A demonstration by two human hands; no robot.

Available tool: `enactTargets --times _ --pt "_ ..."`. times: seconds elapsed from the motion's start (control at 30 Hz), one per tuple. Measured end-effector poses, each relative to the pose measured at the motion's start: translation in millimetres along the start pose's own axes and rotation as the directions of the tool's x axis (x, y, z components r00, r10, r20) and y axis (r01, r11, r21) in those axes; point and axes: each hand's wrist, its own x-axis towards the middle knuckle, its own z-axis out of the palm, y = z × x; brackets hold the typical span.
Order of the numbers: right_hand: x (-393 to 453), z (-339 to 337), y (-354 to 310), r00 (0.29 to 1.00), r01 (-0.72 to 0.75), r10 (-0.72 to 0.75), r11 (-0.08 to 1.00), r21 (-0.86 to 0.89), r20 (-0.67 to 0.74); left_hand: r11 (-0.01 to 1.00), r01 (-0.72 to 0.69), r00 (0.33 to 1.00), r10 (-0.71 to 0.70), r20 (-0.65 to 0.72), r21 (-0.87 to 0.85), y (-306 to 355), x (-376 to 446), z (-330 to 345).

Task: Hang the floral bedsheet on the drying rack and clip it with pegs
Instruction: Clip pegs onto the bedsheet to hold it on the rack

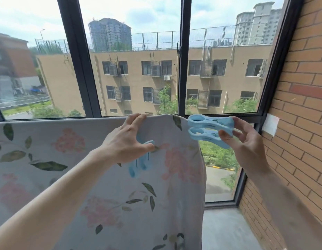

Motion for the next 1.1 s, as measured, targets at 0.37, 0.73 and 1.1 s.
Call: enactTargets --times 0.37,0.73,1.1 --pt "46.4 -14.3 -4.8 0.989 0.129 -0.121 0.987 -0.098 0.083 0.998 0.058 0.997 -0.057 -0.060 0.008 9.9 -1.5 7.9" --pt "84.3 -9.7 -26.3 0.952 0.250 -0.191 0.938 -0.242 0.240 0.997 0.071 0.994 -0.069 -0.084 0.020 7.8 -0.4 6.3" --pt "99.8 18.7 -11.6 0.933 0.231 -0.139 0.939 -0.256 0.333 0.997 0.079 0.992 -0.077 -0.105 0.016 13.9 0.4 10.6"
